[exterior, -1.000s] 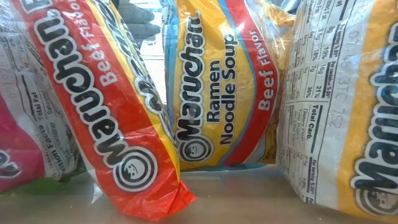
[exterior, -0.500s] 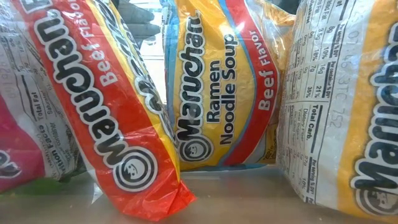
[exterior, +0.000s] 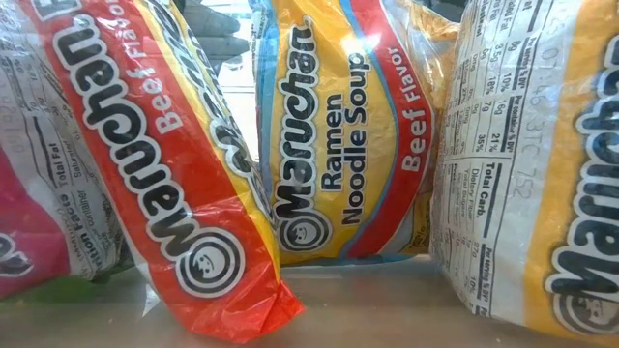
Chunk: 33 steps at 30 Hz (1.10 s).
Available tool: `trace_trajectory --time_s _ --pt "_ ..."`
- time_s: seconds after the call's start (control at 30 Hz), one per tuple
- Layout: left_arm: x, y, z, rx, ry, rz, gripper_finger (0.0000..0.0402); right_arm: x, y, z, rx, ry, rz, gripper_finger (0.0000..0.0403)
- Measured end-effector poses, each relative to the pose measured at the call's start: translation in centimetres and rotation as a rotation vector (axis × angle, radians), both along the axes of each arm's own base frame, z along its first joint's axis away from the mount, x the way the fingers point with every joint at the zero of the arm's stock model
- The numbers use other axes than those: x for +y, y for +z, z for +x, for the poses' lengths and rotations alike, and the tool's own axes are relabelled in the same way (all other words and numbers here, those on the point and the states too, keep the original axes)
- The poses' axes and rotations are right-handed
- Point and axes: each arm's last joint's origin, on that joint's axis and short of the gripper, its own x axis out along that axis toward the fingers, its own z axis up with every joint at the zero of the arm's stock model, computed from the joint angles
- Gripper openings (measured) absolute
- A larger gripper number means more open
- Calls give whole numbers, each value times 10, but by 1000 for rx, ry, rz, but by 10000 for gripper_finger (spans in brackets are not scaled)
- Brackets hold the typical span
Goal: Pick & Place Food Item
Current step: Put the red noodle pack into the bottom transparent bin
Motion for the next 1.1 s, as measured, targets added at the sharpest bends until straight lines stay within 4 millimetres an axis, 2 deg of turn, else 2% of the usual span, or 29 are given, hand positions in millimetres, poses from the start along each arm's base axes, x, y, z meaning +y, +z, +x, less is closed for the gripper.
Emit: trace_trajectory --time_s 0.37,1.1 --pt "0 0 0 0 0 0 153 1 23 11 -54 -2 -34 2" --pt "0 0 0 -1 0 0 153 2 53 24 -156 28 -113 2"
